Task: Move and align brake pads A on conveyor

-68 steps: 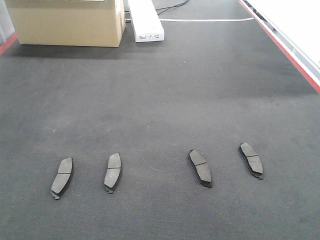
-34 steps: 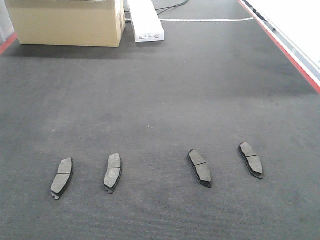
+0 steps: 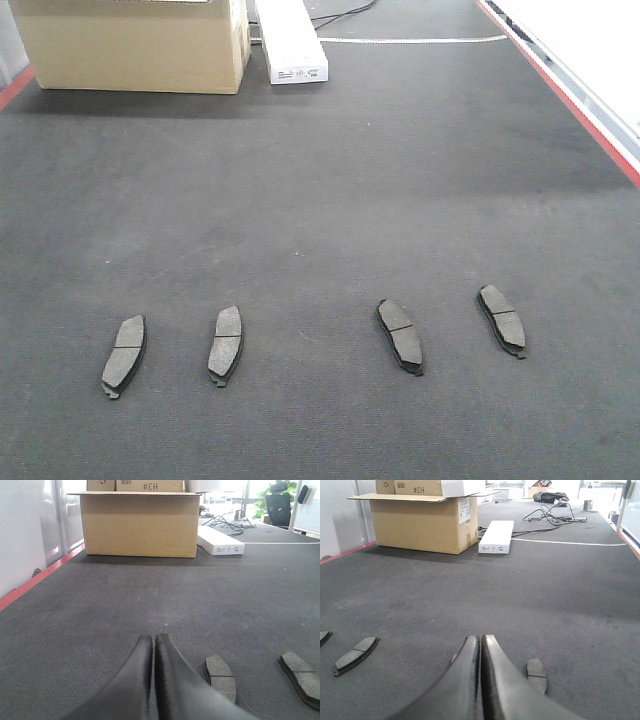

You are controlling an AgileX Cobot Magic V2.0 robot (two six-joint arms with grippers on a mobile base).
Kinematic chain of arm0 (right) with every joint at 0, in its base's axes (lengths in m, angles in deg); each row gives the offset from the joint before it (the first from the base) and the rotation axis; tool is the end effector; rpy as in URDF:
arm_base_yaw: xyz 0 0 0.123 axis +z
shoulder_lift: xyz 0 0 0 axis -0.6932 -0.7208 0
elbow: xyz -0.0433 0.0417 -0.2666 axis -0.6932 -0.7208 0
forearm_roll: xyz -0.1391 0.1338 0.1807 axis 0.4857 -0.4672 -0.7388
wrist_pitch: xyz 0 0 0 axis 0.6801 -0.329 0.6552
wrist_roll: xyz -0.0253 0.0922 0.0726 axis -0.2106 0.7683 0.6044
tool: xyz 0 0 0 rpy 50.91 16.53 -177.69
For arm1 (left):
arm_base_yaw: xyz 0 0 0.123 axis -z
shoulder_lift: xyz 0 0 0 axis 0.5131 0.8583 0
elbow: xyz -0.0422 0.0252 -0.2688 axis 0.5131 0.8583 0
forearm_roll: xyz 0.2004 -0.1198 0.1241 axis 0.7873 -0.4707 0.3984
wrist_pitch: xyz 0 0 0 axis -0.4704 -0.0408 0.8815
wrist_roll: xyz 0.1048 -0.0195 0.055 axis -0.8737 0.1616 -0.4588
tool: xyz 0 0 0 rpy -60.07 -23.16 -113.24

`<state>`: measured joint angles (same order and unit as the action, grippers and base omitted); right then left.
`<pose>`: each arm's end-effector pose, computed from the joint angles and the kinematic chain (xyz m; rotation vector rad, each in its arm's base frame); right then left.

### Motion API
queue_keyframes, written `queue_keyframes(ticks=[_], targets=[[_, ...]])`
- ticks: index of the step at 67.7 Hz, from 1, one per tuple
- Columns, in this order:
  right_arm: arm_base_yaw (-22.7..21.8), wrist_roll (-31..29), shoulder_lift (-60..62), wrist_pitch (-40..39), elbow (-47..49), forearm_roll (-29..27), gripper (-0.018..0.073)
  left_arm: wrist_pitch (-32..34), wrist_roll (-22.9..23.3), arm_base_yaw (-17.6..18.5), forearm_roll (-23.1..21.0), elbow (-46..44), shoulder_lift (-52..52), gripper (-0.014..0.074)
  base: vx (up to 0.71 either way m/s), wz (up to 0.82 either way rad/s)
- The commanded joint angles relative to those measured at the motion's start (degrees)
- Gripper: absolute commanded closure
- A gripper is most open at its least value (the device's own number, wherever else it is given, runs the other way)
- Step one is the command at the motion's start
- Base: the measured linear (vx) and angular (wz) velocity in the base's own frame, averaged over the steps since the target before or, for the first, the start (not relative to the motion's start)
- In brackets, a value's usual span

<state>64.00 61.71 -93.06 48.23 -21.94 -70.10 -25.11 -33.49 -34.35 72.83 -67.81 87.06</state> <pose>0.0972 0.0301 0.2834 -0.2566 1.6597 0.2317 0.1101 0.0064 0.1940 -0.0629 1.6061 0.0302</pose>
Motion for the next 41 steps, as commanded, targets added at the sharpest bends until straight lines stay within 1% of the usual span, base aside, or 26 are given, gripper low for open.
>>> queue_keyframes(ticks=[1, 41], targets=[[0.0, -0.1, -0.8, -4.3, 1.6, 0.3, 0.0571, 4.0, -0.4, 0.0, -0.6, 1.1, -0.9, 0.0602, 0.0, 0.0], [0.0, -0.1, -0.8, -4.3, 1.6, 0.3, 0.0571, 3.9, -0.4, 0.0, -0.6, 1.0, -0.8, 0.0602, 0.0, 0.0]])
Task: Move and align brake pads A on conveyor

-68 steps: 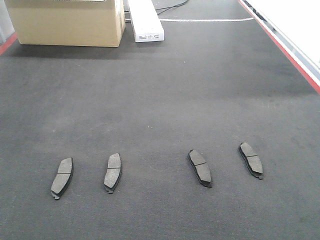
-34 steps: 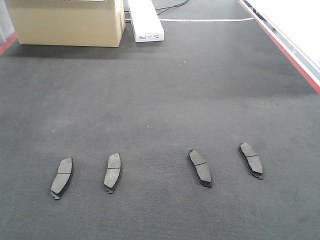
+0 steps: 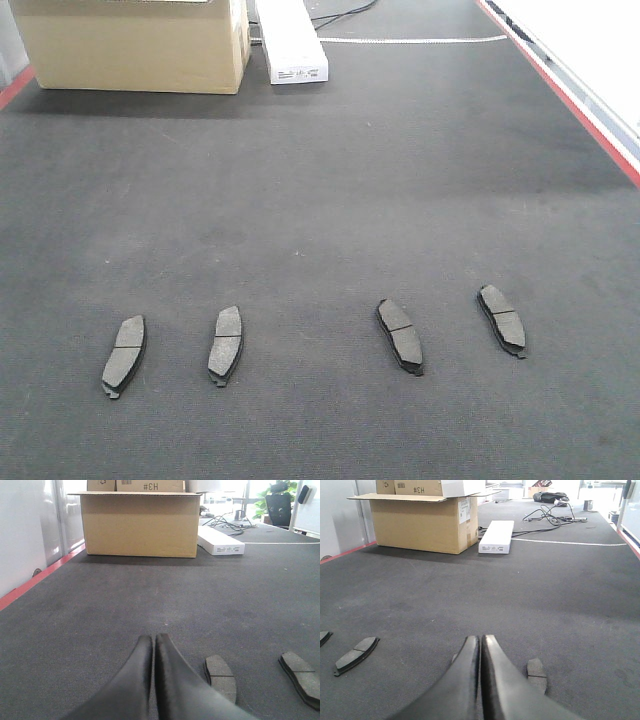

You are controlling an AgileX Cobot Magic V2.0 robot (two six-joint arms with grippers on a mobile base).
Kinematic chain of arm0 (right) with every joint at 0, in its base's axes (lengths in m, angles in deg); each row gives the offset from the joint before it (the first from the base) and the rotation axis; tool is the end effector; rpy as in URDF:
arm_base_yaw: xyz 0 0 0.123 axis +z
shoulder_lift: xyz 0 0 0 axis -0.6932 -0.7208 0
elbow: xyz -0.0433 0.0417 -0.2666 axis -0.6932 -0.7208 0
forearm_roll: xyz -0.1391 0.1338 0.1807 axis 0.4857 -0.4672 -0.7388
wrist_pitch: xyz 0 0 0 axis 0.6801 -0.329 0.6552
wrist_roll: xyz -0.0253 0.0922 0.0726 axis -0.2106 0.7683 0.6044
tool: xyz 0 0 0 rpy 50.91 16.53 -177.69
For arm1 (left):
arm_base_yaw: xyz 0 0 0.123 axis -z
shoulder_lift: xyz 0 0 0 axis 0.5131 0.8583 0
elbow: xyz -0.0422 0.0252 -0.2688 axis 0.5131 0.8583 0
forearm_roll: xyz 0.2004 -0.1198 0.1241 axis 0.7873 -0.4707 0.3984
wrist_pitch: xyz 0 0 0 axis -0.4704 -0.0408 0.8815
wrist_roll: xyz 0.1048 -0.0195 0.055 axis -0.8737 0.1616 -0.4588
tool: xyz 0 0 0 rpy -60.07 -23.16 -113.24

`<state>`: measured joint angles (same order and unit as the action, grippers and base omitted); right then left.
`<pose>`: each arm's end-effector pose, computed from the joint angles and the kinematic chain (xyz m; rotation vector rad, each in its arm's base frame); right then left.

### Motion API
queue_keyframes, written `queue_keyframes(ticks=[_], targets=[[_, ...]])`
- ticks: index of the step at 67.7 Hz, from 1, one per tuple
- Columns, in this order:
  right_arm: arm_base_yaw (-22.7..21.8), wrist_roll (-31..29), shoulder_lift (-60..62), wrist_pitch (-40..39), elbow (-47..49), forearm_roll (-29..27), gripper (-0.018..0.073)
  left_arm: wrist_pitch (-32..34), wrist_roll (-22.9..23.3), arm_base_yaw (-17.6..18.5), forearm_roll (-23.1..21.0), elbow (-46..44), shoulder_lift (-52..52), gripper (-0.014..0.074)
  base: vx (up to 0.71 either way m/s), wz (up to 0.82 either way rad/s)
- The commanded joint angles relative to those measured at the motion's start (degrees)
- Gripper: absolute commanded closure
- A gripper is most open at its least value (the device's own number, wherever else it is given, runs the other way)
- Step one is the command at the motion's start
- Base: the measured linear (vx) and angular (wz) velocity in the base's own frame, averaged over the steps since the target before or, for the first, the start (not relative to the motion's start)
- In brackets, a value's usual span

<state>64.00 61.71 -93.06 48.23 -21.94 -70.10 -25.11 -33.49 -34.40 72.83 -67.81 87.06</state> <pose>0.0972 0.0301 0.2834 -0.2566 1.6597 0.2317 0.1100 0.0065 0.1940 -0.0636 1.6060 0.0309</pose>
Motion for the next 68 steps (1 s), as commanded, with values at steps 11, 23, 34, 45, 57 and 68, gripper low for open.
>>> queue_keyframes(ticks=[11, 23, 34, 45, 57, 68], targets=[[0.0, -0.1, -0.8, -4.4, 1.6, -0.9, 0.0571, 3.9, -0.4, 0.0, -0.6, 1.0, -0.8, 0.0602, 0.0, 0.0], [-0.3, -1.0, -0.8, -4.4, 1.2, 1.2, 0.0571, 3.9, -0.4, 0.0, -0.6, 1.0, -0.8, 0.0602, 0.0, 0.0], [-10.4, -0.9, -0.6, -10.4, -3.6, 3.1, 0.0571, 3.9, -0.4, 0.0, -0.6, 1.0, -0.8, 0.0602, 0.0, 0.0], [-22.1, -0.4, -0.5, -18.7, -10.7, 3.1, 0.0571, 3.9, -0.4, 0.0, -0.6, 1.0, -0.8, 0.0602, 0.0, 0.0], [-27.0, -0.4, 3.3, -19.7, -16.1, 3.1, 0.0571, 3.9, -0.4, 0.0, -0.6, 1.0, -0.8, 0.0602, 0.0, 0.0], [-26.8, 0.2, 8.8, -20.2, -21.8, 3.0, 0.0571, 3.9, -0.4, 0.0, -0.6, 1.0, -0.8, 0.0602, 0.0, 0.0]])
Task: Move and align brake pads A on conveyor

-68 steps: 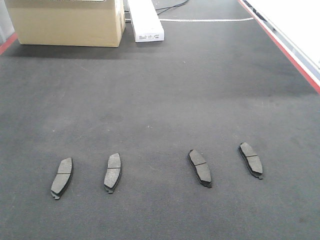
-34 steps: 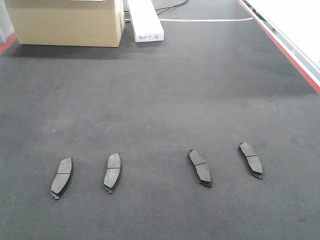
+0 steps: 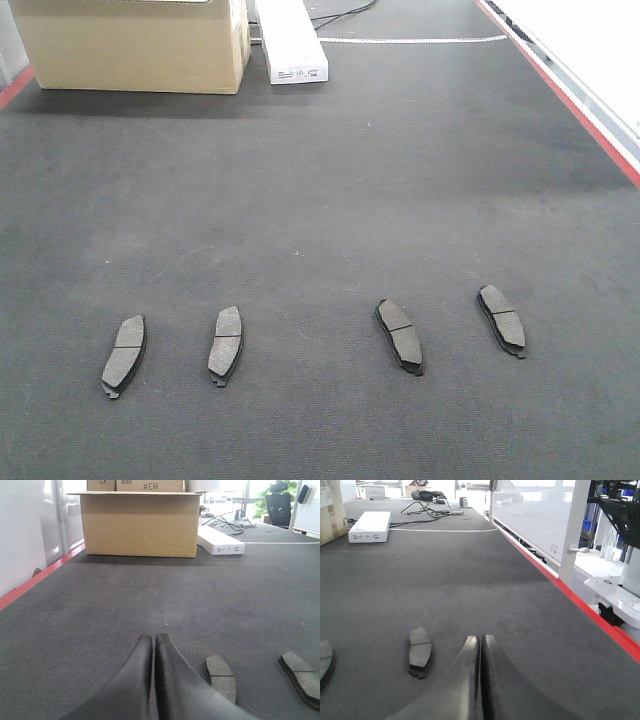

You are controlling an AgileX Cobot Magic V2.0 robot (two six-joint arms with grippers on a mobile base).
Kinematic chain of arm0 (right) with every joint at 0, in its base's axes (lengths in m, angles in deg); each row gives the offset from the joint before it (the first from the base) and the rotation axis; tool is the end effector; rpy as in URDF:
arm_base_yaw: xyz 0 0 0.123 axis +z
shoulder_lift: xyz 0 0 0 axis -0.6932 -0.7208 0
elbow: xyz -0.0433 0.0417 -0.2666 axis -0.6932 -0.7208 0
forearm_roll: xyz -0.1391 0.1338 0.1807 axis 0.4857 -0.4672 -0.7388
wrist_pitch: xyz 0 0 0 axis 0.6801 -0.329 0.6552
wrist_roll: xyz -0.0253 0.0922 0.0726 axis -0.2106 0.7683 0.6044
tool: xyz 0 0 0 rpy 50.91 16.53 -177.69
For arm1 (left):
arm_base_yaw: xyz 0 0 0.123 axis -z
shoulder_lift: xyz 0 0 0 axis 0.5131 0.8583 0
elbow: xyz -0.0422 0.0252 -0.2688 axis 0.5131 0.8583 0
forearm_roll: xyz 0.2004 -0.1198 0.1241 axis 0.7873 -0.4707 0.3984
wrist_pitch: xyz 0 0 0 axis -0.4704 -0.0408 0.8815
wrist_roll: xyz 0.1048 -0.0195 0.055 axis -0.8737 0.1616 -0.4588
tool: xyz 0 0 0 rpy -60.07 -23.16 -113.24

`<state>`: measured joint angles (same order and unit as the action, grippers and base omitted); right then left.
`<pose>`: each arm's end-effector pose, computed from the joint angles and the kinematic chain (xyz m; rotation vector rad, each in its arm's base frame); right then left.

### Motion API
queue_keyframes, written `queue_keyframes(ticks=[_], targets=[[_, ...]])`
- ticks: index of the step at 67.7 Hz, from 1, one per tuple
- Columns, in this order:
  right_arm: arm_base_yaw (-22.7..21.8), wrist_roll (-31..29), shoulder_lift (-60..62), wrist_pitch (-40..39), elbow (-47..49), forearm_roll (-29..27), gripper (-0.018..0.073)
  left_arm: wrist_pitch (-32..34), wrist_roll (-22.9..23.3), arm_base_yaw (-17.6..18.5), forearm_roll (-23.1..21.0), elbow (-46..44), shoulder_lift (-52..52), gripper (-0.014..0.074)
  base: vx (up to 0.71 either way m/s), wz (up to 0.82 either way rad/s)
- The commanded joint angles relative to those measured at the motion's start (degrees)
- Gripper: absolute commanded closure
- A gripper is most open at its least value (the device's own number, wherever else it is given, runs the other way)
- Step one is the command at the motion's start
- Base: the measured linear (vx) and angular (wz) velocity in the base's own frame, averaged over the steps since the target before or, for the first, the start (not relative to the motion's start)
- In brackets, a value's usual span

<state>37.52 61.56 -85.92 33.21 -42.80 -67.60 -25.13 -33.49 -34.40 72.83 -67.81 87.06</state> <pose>0.1102 -0.0149 0.1917 0.0685 1.6525 -0.1402 0.1100 0.0065 0.1940 -0.0636 1.6064 0.0309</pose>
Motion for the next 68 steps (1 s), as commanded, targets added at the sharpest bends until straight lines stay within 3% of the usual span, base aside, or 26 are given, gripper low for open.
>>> queue_keyframes(ticks=[1, 68], targets=[[-0.3, 0.4, 2.0, -5.4, -1.6, 0.5, 0.0571, 3.9, -0.4, 0.0, -0.6, 1.0, -0.8, 0.0602, 0.0, 0.0], [-0.3, 0.1, 1.8, -4.8, -1.5, 0.0, 0.0571, 3.7, -0.5, 0.0, -0.6, 1.0, -0.8, 0.0602, 0.0, 0.0]])
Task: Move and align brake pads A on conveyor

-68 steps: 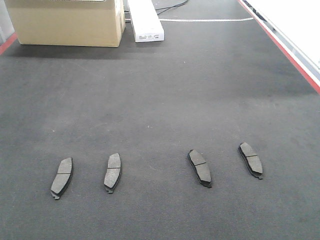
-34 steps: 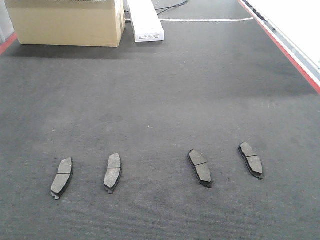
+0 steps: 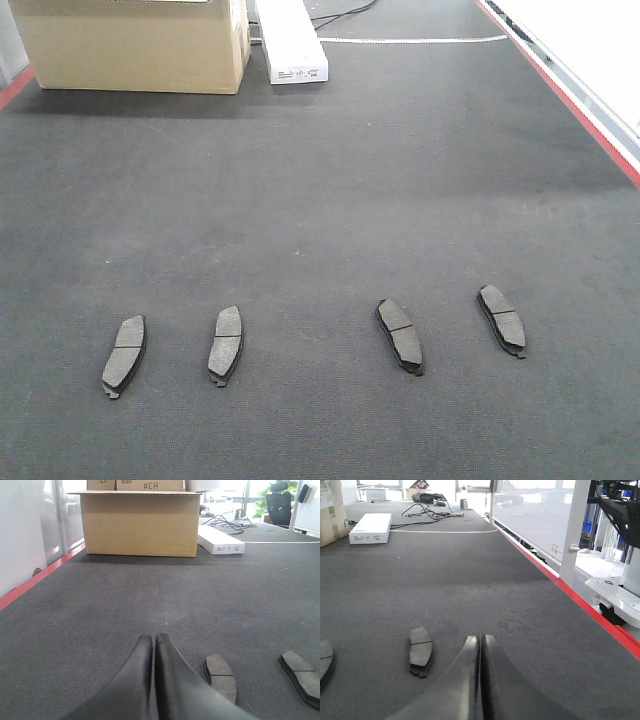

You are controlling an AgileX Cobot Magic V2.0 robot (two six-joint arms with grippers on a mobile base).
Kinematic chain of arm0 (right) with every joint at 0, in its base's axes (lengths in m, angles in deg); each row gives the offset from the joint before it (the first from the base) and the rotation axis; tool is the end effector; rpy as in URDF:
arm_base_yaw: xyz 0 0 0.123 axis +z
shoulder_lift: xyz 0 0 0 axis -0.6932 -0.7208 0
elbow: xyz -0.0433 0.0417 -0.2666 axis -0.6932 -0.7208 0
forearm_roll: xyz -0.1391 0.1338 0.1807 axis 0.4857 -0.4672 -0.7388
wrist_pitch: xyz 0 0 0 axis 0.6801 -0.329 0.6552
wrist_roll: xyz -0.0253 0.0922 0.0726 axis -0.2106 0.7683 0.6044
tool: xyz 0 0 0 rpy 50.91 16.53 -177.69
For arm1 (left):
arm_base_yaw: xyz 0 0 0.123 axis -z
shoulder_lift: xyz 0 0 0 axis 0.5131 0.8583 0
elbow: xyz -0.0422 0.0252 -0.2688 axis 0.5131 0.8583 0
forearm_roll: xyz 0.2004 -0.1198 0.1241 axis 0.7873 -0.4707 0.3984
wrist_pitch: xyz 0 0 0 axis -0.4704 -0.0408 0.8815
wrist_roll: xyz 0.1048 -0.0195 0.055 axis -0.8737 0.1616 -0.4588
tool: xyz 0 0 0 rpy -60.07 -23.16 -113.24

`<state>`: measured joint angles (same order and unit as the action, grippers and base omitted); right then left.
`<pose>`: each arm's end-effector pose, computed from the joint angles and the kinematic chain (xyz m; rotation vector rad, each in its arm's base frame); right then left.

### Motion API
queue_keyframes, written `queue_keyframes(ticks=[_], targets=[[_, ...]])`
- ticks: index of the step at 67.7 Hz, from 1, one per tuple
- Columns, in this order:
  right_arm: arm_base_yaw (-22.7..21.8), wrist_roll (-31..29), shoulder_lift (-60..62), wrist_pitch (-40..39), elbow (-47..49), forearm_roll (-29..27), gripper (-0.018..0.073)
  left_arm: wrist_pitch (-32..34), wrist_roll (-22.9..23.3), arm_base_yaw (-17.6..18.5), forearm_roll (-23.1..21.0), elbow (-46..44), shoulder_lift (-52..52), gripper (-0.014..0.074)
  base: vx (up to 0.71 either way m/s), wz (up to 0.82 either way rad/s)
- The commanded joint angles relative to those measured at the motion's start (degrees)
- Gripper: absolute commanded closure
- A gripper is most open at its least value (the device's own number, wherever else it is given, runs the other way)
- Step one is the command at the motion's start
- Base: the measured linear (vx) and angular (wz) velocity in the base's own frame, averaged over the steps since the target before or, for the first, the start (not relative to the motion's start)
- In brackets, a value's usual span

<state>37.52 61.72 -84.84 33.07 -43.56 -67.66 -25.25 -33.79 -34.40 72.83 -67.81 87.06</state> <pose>0.1093 -0.0148 0.1891 0.0710 1.6443 -0.1372 0.1100 0.0065 0.1937 -0.0594 1.6087 0.0349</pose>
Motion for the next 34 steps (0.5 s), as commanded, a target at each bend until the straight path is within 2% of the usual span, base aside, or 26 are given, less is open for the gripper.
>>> queue_keyframes(ticks=[1, 34], targets=[[-0.3, -0.1, 0.7, -4.7, -0.7, 0.1, 0.0571, 3.9, -0.2, 0.0, -0.6, 1.0, -0.8, 0.0602, 0.0, 0.0], [-0.3, -0.1, 0.7, -4.7, -0.7, 0.1, 0.0571, 3.9, -0.2, 0.0, -0.6, 1.0, -0.8, 0.0602, 0.0, 0.0]])
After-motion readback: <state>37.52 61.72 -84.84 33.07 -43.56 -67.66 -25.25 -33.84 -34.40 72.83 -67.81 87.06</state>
